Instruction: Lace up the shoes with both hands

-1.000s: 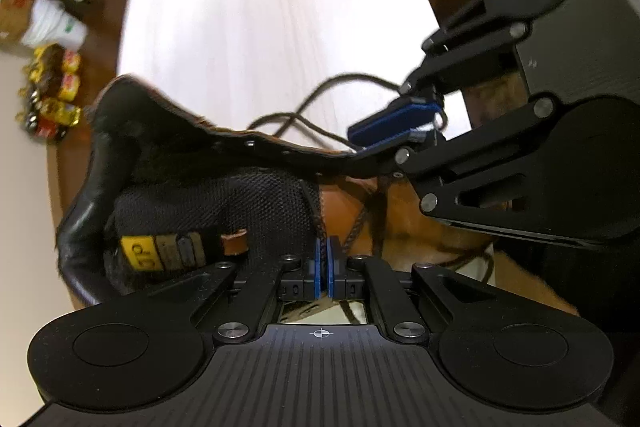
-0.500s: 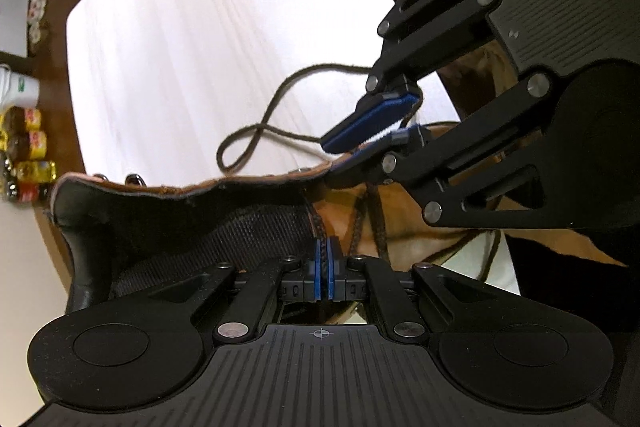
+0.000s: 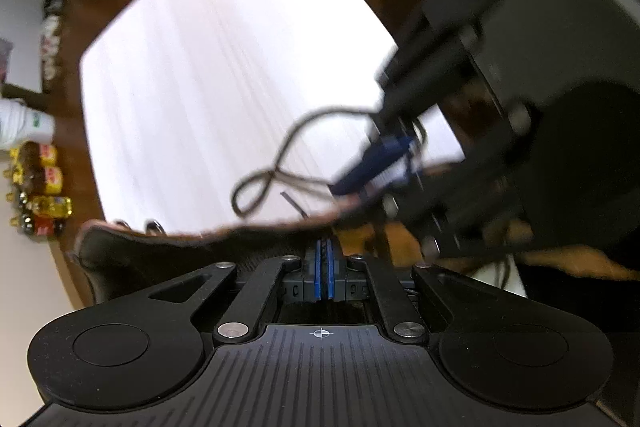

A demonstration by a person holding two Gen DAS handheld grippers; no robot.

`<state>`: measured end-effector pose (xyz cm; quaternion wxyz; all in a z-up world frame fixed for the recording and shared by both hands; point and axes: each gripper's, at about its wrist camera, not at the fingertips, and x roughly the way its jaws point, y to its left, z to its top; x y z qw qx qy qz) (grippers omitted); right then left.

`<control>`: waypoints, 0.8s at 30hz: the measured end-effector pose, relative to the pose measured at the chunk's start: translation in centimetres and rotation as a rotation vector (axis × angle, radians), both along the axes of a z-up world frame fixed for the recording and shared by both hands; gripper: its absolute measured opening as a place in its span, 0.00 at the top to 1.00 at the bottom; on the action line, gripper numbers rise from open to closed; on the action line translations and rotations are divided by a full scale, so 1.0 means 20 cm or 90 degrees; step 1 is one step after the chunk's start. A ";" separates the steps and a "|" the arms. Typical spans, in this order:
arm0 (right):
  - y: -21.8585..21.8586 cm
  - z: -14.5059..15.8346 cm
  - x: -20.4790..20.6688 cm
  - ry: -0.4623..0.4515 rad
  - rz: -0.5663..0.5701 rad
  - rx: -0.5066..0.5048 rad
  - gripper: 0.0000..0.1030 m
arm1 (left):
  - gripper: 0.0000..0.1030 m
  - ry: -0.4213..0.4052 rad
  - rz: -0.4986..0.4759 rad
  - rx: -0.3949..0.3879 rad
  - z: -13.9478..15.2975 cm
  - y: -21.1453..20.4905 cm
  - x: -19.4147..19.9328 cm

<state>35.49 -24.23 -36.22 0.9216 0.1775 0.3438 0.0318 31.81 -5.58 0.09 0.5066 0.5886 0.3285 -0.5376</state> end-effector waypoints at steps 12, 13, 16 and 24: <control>-0.41 -0.23 -0.02 0.030 -0.173 0.508 0.86 | 0.97 -0.009 0.030 -0.025 -0.01 0.02 -0.03; -0.42 -0.27 -0.02 0.032 -0.183 0.560 0.86 | 0.97 -0.008 0.033 -0.027 -0.02 0.03 -0.03; -0.44 -0.35 0.00 0.044 -0.184 0.645 0.87 | 0.97 -0.007 0.042 -0.031 -0.06 0.01 -0.02; -0.56 -0.28 -0.03 0.040 -0.217 0.607 0.97 | 0.91 0.048 0.139 -0.078 0.07 0.15 0.04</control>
